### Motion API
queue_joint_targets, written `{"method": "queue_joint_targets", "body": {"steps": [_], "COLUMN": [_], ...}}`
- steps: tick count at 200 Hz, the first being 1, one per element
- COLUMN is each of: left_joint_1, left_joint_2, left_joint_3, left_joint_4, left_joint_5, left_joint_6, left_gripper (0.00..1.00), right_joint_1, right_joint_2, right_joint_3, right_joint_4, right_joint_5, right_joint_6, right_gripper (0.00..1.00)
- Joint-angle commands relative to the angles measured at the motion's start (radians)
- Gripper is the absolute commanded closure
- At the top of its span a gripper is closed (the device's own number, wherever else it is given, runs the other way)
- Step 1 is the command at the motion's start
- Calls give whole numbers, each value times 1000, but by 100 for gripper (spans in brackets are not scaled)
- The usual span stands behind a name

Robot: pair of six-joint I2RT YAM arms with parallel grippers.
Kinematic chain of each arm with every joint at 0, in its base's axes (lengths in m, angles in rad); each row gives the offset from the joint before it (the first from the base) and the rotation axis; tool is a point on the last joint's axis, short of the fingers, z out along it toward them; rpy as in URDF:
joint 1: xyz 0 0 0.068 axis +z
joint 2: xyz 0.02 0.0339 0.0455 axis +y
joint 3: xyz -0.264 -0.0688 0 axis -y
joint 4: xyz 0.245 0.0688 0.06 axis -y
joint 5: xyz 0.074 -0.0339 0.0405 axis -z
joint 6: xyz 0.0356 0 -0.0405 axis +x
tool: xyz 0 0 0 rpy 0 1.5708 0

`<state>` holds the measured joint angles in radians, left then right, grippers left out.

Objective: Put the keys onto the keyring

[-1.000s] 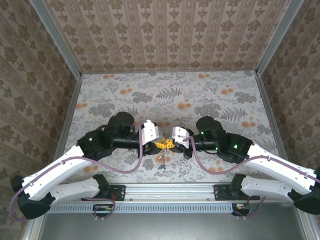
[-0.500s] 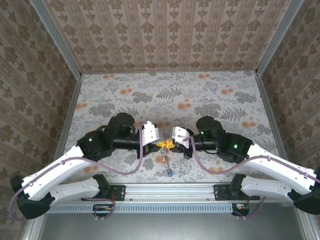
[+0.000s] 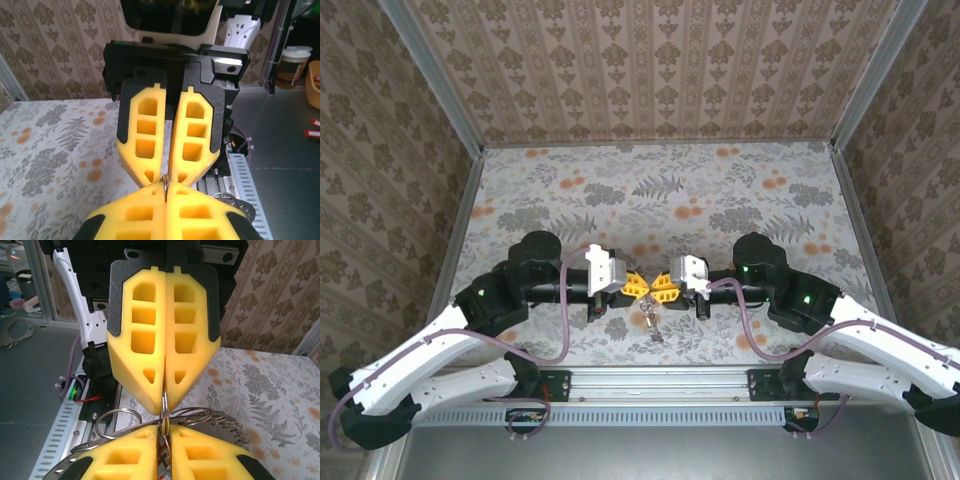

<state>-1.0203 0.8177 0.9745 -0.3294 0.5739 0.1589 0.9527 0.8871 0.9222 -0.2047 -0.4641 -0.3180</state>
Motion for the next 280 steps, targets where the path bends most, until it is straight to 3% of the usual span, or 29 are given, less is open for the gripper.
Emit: {"method": "queue_joint_targets", "body": {"steps": [1, 37, 78, 110, 134, 150, 204, 280], "left_joint_1": [-4, -3, 1, -1, -13, -31, -53, -58], "left_joint_2": [-24, -58, -57, -16, 29, 50, 80, 103], "left_joint_3": [-18, -75, -110, -27, 58, 91, 91, 100], "left_joint_4": [150, 277, 329, 75, -124, -194, -210, -201], "left_joint_5": [61, 61, 59, -50, -138, -181, -222, -191], "left_joint_6": [-47, -84, -103, -19, 47, 72, 91, 90], "left_gripper": [100, 100, 100, 100, 83, 81, 81, 82], "right_joint_1": [4, 3, 1, -1, -2, -3, -3, -2], "right_joint_2": [-8, -13, -22, -36, -9, 5, 15, 83], "right_joint_3": [-16, -22, -21, -11, 18, 25, 39, 77], "right_joint_4": [13, 22, 24, 6, -42, -51, -66, -105], "right_joint_5": [-28, -34, -13, 29, 53, 53, 56, 92], "right_joint_6": [4, 5, 0, 7, 3, -1, -7, -4], "right_gripper": [85, 86, 100, 100, 100, 100, 100, 100]}}
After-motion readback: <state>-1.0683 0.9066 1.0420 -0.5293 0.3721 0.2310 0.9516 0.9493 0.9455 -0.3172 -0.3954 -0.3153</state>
